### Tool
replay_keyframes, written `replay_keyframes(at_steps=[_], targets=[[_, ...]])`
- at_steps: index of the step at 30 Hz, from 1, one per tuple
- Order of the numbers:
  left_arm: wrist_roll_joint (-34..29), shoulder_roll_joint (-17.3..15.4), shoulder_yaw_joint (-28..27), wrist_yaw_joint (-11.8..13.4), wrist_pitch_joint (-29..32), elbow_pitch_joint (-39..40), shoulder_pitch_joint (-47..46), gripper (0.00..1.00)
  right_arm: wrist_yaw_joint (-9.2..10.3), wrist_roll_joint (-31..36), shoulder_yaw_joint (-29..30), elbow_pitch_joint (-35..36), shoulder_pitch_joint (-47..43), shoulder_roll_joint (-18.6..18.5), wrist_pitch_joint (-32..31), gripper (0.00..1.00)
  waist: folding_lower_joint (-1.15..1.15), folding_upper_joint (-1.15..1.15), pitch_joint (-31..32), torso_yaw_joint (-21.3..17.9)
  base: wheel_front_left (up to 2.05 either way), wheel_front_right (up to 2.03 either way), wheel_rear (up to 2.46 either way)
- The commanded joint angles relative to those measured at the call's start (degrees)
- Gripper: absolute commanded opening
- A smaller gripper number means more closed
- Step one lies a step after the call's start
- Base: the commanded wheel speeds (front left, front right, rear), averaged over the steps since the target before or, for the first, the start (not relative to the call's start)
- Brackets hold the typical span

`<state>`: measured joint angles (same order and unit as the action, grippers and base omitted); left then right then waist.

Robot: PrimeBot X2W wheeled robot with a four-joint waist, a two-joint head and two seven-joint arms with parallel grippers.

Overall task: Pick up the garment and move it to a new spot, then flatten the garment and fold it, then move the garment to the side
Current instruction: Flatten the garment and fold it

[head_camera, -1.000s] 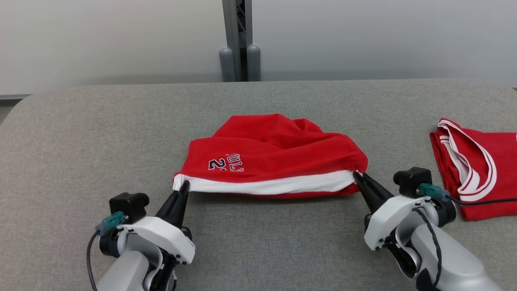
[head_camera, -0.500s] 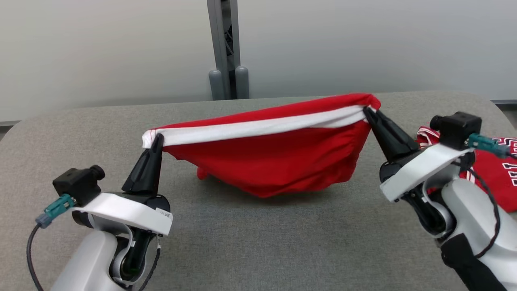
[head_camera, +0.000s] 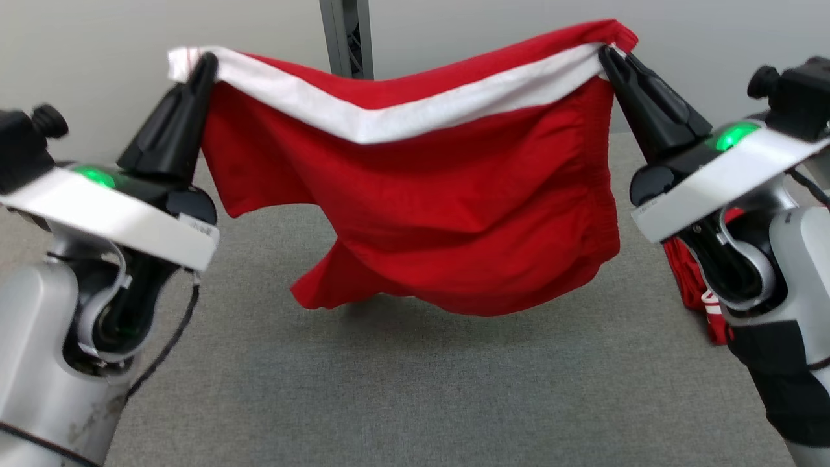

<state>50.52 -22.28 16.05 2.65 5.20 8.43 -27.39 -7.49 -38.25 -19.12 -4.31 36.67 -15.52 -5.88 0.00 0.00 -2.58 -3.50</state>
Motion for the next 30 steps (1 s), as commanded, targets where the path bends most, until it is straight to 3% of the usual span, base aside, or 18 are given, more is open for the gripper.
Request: replay_keyframes(at_steps=[1, 8, 12, 13, 18, 24, 26, 30], targets=[[0.85, -0.7, -0.6, 0.7, 1.82, -1.2, -2.97, 0.0, 0.0, 0.79, 0.27, -0.98, 2.66, 0.77, -1.48, 0.0, 0.0, 0.0, -1.88, 0.11, 0.0, 0.0, 0.0], [0.02, -0.95, 0.19, 1.1, 7.32, -12.71, -18.17, 0.0, 0.0, 4.24, -0.17, -13.4, 18.15, 5.95, -1.75, 0.0, 0.0, 0.0, -8.82, 0.12, 0.0, 0.0, 0.0], [-1.45, 0.15, -0.54, 0.96, 5.07, -17.84, -25.56, 0.0, 0.0, 6.62, -0.19, -20.26, 25.88, 7.93, 2.44, 0.0, 0.0, 0.0, -11.61, 0.11, 0.0, 0.0, 0.0], [-2.36, 0.96, -1.1, 0.57, 2.94, -20.54, -29.69, 0.0, 0.0, 8.16, -0.22, -24.4, 30.45, 9.04, 5.97, 0.0, 0.0, 0.0, -13.33, 0.21, 0.0, 0.0, 0.0], [-3.41, 2.57, -1.33, -0.78, -1.23, -24.56, -35.24, 0.0, 0.0, 10.29, -1.41, -31.6, 36.78, 10.34, 13.21, 0.0, 0.0, 0.0, -16.67, 0.91, 0.0, 0.0, 0.0], [-2.78, 5.11, 0.62, -3.96, -4.78, -29.58, -31.33, 0.0, 0.0, 8.91, -8.12, -40.97, 35.94, 10.1, 17.42, 0.0, 0.0, 0.0, -20.94, 2.75, 0.0, 0.0, 0.0], [-2.26, 6.4, 1.89, -5.88, -7.03, -31.56, -25.93, 0.0, 0.0, 6.2, -13.63, -43.51, 32.33, 9.13, 17.98, 0.0, 0.0, 0.0, -21.79, 3.53, 0.0, 0.0, 0.0], [-1.06, 7.73, 2.99, -7.76, -10.28, -31.93, -17.46, 0.0, 0.0, 0.08, -20.9, -42.44, 26.11, 7.15, 18.32, 0.0, 0.0, 0.0, -21.47, 4.04, 0.0, 0.0, 0.0]])
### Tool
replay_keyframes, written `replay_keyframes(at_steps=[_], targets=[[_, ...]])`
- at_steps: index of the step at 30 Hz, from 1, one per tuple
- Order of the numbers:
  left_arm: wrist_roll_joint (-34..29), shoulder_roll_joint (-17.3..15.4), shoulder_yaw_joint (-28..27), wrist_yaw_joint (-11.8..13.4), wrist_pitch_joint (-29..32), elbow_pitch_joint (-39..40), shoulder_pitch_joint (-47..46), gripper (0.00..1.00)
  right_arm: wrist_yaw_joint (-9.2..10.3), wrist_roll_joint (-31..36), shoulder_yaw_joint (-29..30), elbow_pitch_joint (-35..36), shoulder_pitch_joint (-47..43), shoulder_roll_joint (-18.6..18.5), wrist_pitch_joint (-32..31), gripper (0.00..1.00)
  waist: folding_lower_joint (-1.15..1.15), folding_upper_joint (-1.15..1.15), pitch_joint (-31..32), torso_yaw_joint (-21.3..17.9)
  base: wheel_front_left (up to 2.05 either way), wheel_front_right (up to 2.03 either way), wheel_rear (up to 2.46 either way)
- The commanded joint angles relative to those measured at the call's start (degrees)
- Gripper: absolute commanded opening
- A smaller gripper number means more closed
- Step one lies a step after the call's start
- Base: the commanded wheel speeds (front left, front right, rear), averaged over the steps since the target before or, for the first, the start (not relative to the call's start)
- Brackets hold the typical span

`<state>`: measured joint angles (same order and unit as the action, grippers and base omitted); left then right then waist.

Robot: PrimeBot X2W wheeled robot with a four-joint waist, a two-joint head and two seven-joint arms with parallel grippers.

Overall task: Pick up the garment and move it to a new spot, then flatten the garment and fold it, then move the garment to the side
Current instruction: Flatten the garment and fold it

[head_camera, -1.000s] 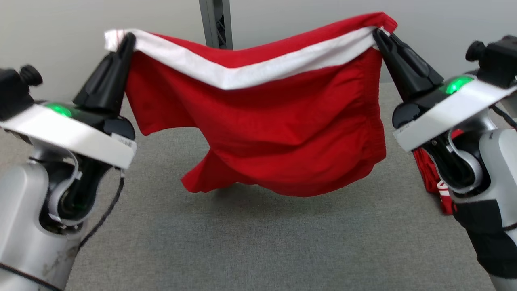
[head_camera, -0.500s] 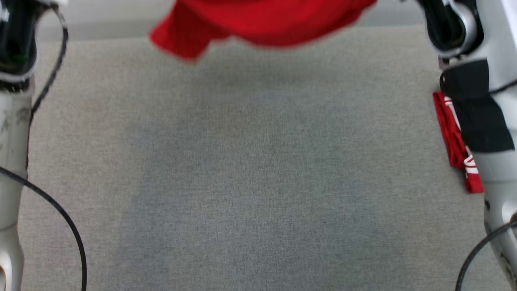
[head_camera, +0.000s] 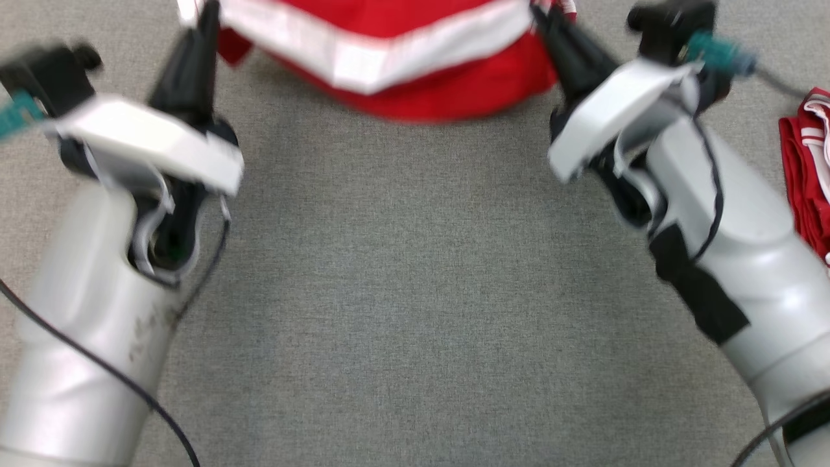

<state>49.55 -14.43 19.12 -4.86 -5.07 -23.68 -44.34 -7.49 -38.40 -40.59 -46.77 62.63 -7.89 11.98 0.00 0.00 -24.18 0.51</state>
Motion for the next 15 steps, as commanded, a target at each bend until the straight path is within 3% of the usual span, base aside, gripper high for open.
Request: replay_keyframes(at_steps=[1, 6, 15], targets=[[0.3, 0.07, 0.01, -0.38, -1.02, 0.59, 1.47, 0.0, 0.0, -1.19, -1.25, 0.95, -1.42, -1.36, 0.52, 0.0, 0.0, 0.0, 0.32, 0.11, 0.0, 0.0, 0.0], [1.16, 0.69, 0.53, -1.1, -4.92, 2.5, 10.26, 0.0, 0.01, -7.85, -6.12, 6.94, -8.42, -5.86, 1.92, 0.0, 0.0, 0.0, 2.64, 0.42, 0.0, 0.0, 0.0], [1.87, 0.93, -1.68, 0.27, -8.98, 7.82, 24.44, 0.0, 0.0, -12.45, -5.54, 18.41, -22.25, -11.47, 3.3, 0.0, 0.0, 0.0, 8.36, -0.31, 0.0, 0.0, 0.0]])
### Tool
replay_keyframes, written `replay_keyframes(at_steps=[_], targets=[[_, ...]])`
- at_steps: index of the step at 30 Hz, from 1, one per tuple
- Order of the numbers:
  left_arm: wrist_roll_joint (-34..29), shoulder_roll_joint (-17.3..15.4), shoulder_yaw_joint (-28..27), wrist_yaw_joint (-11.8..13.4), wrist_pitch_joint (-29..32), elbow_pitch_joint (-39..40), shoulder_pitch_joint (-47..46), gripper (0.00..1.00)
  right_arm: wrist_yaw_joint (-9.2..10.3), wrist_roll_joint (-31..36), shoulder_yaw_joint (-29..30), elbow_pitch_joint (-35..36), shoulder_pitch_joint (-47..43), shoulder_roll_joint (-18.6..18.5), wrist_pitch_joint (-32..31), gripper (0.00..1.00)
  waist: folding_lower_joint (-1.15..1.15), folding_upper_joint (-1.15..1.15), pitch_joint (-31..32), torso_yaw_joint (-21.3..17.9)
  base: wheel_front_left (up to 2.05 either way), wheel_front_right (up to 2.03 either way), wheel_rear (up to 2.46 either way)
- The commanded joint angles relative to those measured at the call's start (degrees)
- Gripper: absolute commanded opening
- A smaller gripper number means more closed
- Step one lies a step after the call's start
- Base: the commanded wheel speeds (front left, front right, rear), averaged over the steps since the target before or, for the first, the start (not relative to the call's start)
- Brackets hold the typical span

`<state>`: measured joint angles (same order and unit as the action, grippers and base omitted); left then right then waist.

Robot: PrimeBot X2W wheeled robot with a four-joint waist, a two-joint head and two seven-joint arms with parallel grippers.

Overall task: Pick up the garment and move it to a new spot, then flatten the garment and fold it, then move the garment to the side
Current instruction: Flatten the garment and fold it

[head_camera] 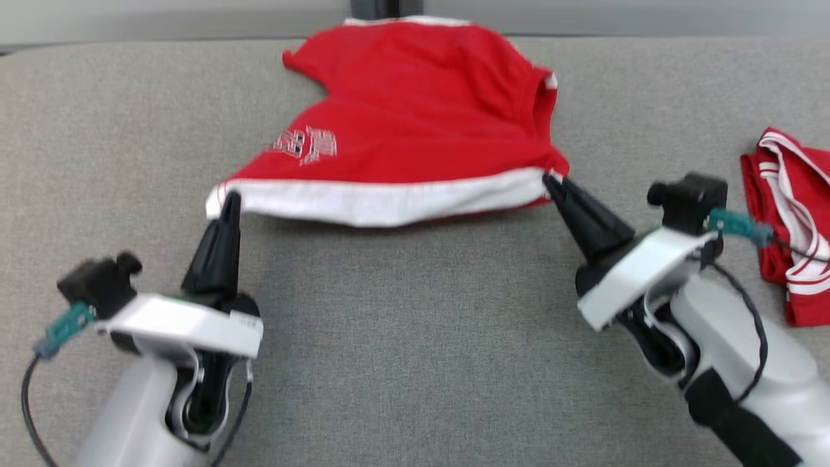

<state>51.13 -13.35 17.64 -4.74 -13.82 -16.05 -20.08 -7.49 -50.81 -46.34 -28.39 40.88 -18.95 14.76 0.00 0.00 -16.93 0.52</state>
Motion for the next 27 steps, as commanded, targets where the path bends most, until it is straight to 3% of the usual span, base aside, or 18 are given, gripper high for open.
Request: replay_keyframes(at_steps=[1, 13, 21, 27], targets=[[0.08, -0.03, -0.34, 0.24, -0.45, 0.98, 2.02, 0.0, 0.0, 0.05, 0.34, 0.96, -2.11, -0.78, 0.54, 0.0, 0.0, 0.0, 1.87, -0.34, 0.0, 0.0, 0.0], [-2.54, 1.85, -2.29, 3.28, -1.39, 14.18, 23.74, 0.0, 0.0, -0.49, 4.91, 11.49, -19.66, -3.61, -1.91, 0.0, 0.0, 0.0, 11.4, 0.31, 0.0, 0.0, 0.0], [-4.82, 1.39, -3.05, 5.76, -1.33, 24.38, 35.82, 0.0, 0.0, 2.99, 12.88, 25.85, -31.78, -5.78, -10.57, 0.0, 0.0, 0.0, 14.22, -0.84, 0.0, 0.0, 0.0], [-5.95, 0.54, -3.75, 7.3, -1.35, 29.79, 41.07, 0.0, 0.0, 6.37, 18.64, 36.73, -40.01, -4.2, -18.44, 0.0, 0.0, 0.0, 13.19, -1.79, 0.0, 0.0, 0.0]])
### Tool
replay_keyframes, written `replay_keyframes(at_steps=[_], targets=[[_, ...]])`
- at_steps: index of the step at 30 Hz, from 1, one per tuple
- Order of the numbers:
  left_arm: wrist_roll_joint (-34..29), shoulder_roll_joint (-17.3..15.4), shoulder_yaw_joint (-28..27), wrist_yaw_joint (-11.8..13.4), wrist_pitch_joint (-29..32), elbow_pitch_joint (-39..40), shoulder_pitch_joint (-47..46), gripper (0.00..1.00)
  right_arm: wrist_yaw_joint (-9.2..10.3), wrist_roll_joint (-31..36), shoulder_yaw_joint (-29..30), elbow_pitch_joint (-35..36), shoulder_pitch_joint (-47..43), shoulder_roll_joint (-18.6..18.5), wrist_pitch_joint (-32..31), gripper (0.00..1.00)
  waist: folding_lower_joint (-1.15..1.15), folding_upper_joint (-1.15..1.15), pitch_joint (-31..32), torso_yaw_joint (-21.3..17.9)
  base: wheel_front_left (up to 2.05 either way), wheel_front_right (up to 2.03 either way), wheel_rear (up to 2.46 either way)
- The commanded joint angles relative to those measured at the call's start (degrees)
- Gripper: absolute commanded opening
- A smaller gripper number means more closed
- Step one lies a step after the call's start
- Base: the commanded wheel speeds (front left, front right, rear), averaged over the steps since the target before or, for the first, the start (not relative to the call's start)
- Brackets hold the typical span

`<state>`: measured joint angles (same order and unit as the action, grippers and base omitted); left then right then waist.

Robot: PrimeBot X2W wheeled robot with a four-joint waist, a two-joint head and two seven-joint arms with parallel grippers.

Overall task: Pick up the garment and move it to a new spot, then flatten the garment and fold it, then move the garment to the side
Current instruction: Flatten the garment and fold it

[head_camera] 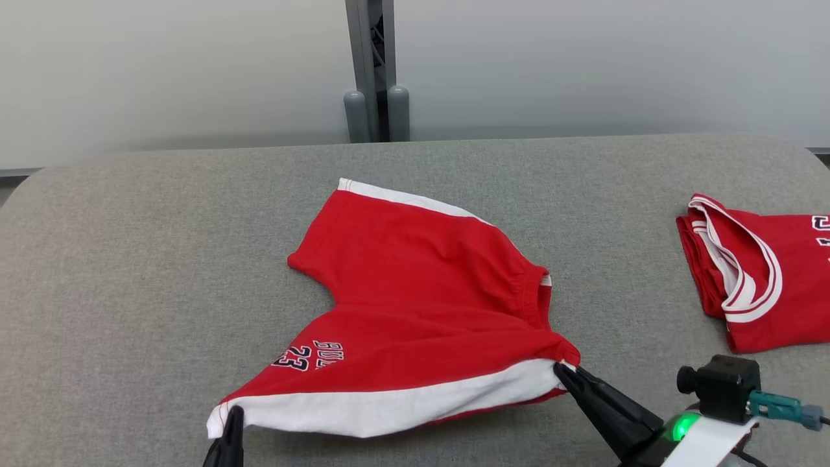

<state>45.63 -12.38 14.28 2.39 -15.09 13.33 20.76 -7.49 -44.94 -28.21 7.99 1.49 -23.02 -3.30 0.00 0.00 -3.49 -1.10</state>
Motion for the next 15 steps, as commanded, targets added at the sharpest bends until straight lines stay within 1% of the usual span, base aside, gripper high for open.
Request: replay_keyframes(at_steps=[1, 4, 6, 9, 12, 15], targets=[[-0.43, -0.52, -0.59, 0.37, -0.07, 1.2, 0.8, 0.0, 0.0, 1.07, 1.42, 1.58, -1.86, 0.2, -1.76, 0.0, 0.0, 0.0, -0.53, -0.28, 0.0, 0.0, 0.0], [-0.6, -0.75, -1.02, 0.84, -0.03, 2.71, 1.74, 0.0, 0.0, 2.29, 3.89, 3.97, -4.71, 1.5, -4.99, 0.0, 0.0, 0.0, -1.2, -0.42, 0.0, 0.0, 0.0], [-0.58, -0.82, -0.95, 1.1, 0.3, 2.9, 1.74, 0.0, 0.0, 3.24, 5.38, 4.25, -5.83, 2.48, -6.68, 0.0, 0.0, 0.0, -1.67, -0.5, 0.0, 0.0, 0.0], [-0.59, -1.11, -0.63, 1.17, 1.0, 2.01, 0.34, 0.0, 0.0, 3.93, 6.53, 3.14, -6.49, 4.12, -8.43, 0.0, 0.0, 0.0, -2.13, -0.61, 0.0, 0.0, 0.0], [-0.85, -1.53, -0.56, 1.01, 1.64, 0.64, -1.35, 0.0, 0.0, 4.01, 6.88, 1.55, -5.47, 5.72, -8.94, 0.0, 0.0, 0.0, -2.61, -0.82, 0.0, 0.0, 0.0], [-1.29, -2.15, -0.49, 0.62, 2.18, -0.98, -3.13, 0.0, 0.0, 4.22, 6.57, -0.23, -4.02, 6.43, -8.67, 0.0, 0.0, 0.0, -3.08, -1.0, 0.0, 0.0, 0.0]])
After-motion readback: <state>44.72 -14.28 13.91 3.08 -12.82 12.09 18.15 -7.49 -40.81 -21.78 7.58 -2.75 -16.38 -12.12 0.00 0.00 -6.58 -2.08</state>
